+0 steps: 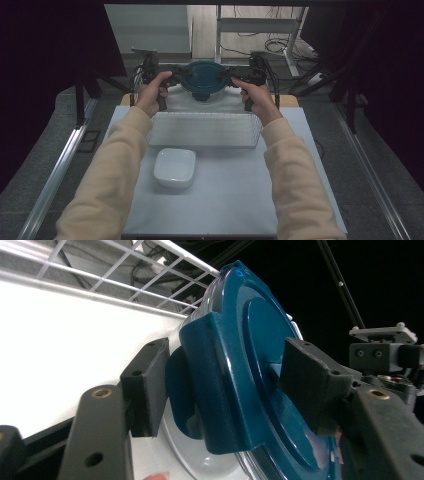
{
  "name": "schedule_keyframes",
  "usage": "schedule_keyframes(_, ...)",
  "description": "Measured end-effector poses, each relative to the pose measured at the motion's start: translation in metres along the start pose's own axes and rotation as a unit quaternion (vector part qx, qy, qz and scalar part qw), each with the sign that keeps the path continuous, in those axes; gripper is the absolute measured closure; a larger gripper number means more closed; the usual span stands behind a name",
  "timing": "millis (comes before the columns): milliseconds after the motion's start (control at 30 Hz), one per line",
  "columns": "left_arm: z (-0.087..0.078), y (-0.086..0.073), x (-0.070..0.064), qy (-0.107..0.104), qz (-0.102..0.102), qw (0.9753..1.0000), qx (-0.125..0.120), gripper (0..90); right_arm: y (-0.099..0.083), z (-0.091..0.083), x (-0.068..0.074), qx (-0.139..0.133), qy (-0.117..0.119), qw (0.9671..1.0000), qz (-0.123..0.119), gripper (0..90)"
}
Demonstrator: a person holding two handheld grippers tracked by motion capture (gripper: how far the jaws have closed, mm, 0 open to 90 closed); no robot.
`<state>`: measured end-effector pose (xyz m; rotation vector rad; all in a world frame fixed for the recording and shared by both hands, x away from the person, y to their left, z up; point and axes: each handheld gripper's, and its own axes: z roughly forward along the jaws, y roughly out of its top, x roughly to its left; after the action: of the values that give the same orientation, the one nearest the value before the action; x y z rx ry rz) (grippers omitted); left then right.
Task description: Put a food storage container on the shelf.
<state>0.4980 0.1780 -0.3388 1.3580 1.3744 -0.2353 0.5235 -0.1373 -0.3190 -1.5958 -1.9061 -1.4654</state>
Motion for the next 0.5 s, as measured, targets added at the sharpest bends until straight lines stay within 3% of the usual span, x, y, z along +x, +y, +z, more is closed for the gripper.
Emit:
schedule_keyframes(67,0.000,-0.002,-0.005,0.010,0.022,0.9997,-0.004,33.5,-0.002,0.001,0.004,-0.010,-0.013,0.9998,-0.012,30.3)
schedule_keyframes(133,-0.003,-0.004,-0.009,0.014,0.034,0.9992,-0.013,27.3,-0.004,0.001,0.011,-0.024,-0.041,0.9986,-0.024,20.3)
schedule_keyframes(167,-0.004,-0.005,-0.010,0.018,0.039,0.9990,-0.016,25.0,-0.006,-0.002,0.015,-0.031,-0.041,0.9984,-0.024,16.9)
schedule_keyframes(267,-0.014,-0.010,-0.016,0.051,0.076,0.9953,-0.030,21.1,-0.010,-0.010,0.026,-0.047,-0.055,0.9962,-0.049,9.5)
schedule_keyframes(300,-0.019,-0.014,-0.018,0.056,0.090,0.9935,-0.042,21.4,-0.013,-0.014,0.032,-0.053,-0.062,0.9944,-0.068,8.3)
schedule_keyframes(333,-0.025,-0.018,-0.019,0.048,0.095,0.9931,-0.050,22.0,-0.017,-0.019,0.037,-0.060,-0.069,0.9918,-0.089,7.9)
schedule_keyframes(400,-0.038,-0.029,-0.021,0.034,0.111,0.9917,-0.055,22.2,-0.027,-0.029,0.045,-0.080,-0.064,0.9870,-0.123,7.6)
schedule_keyframes(500,-0.053,-0.047,-0.026,0.028,0.143,0.9877,-0.055,26.6,-0.041,-0.042,0.052,-0.081,-0.056,0.9810,-0.167,8.0)
